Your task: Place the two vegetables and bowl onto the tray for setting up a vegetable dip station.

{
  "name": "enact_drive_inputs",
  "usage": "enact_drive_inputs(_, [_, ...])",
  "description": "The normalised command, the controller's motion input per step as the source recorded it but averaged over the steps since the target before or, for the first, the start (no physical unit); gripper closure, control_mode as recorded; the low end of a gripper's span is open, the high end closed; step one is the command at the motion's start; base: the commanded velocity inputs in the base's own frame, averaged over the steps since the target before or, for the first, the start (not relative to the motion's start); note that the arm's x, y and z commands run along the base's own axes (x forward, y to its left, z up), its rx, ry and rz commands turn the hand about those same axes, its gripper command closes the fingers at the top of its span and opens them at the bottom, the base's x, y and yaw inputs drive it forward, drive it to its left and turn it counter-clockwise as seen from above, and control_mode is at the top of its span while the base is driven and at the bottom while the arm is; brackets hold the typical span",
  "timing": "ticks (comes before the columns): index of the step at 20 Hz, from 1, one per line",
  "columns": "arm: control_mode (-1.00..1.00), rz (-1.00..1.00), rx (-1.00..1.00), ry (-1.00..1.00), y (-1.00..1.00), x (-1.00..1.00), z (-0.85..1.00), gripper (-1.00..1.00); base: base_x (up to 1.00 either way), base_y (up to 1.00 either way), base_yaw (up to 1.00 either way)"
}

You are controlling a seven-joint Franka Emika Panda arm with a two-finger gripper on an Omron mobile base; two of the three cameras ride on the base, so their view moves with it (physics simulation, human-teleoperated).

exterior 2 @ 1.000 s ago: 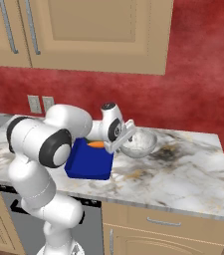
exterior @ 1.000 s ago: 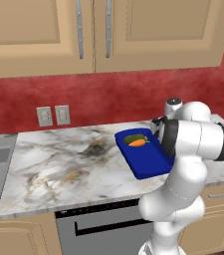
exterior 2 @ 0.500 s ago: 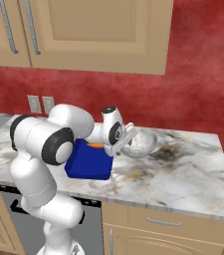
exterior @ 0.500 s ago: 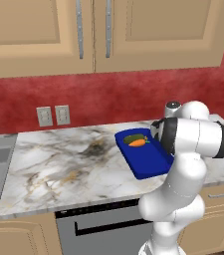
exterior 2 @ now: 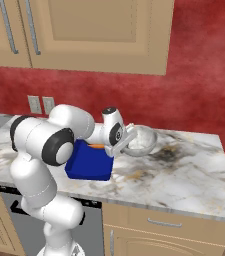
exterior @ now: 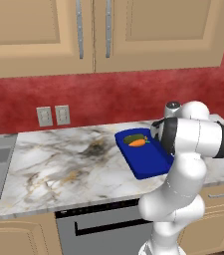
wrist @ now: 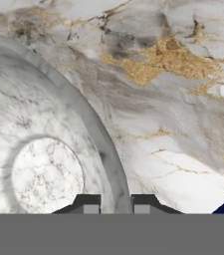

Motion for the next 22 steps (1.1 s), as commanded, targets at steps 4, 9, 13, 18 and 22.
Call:
enact_drive_inputs(4, [-1.0, 0.0, 0.0, 0.0, 0.0, 0.0, 0.01, 1.0, 0.0, 0.0, 0.0])
enact_drive_inputs(9, [-1.0, 0.0, 0.0, 0.0, 0.0, -0.01, 0.24, 1.0, 0.0, 0.0, 0.0])
enact_drive_inputs(13, [-1.0, 0.0, 0.0, -0.03, 0.0, -0.08, 0.38, 1.0, 0.0, 0.0, 0.0])
enact_drive_inputs(18, [-1.0, 0.0, 0.0, -0.04, 0.0, -0.21, 0.31, 1.0, 0.0, 0.0, 0.0])
enact_drive_inputs(22, [-1.0, 0.0, 0.0, 0.0, 0.0, -0.17, 0.27, 1.0, 0.0, 0.0, 0.0])
